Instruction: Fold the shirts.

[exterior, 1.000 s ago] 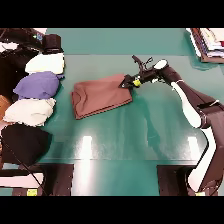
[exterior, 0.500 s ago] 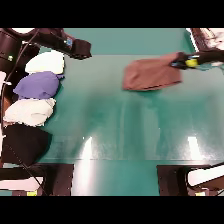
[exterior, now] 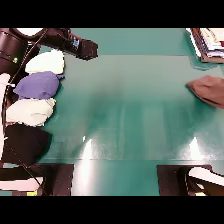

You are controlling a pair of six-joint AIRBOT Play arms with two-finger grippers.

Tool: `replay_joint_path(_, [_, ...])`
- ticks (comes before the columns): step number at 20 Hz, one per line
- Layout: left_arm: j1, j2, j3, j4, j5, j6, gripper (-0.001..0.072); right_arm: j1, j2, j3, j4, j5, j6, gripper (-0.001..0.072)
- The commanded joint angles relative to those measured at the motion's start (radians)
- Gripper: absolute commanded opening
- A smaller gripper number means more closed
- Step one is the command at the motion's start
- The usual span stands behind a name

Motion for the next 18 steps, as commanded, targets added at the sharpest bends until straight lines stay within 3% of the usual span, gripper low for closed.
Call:
replay_joint_path(1, [-0.002, -0.001, 0.000, 0.000, 0.018, -0.005, 0.0022, -0.142, 0.080, -0.163, -0.014, -0.043, 0.038, 0.0014])
replay_joint_path(6, [-0.002, -0.001, 0.000, 0.000, 0.018, -0.004, 0.0022, -0.088, 0.122, -0.301, -0.043, 0.009, 0.019, 0.0043])
replay_joint_path(7, [-0.002, -0.001, 0.000, 0.000, 0.018, -0.004, 0.0022, -0.069, 0.129, -0.299, -0.096, 0.026, -0.014, 0.0232])
replay_joint_path(8, [-0.002, -0.001, 0.000, 0.000, 0.017, -0.004, 0.0022, -0.055, 0.138, -0.292, -0.179, 0.041, -0.034, 0.0487])
replay_joint_path(9, [-0.002, -0.001, 0.000, 0.000, 0.017, -0.004, 0.0023, -0.053, 0.144, -0.271, -0.284, 0.068, -0.034, 0.0608])
replay_joint_path(11, [-0.002, -0.001, 0.000, 0.000, 0.017, -0.004, 0.0023, -0.071, 0.163, -0.209, -0.433, 0.129, -0.013, 0.0608])
replay_joint_path(12, [-0.002, -0.001, 0.000, 0.000, 0.017, -0.004, 0.0023, -0.087, 0.174, -0.173, -0.423, 0.147, 0.011, 0.0603])
replay_joint_path(15, [-0.002, -0.001, 0.000, -0.002, 0.030, -0.005, 0.0023, -0.080, 0.224, -0.088, -0.197, 0.149, 0.017, 0.0592])
replay_joint_path(18, [-0.002, -0.001, 0.000, -0.002, 0.065, -0.004, 0.0023, 0.048, 0.277, -0.071, 0.002, 0.149, 0.017, 0.0593])
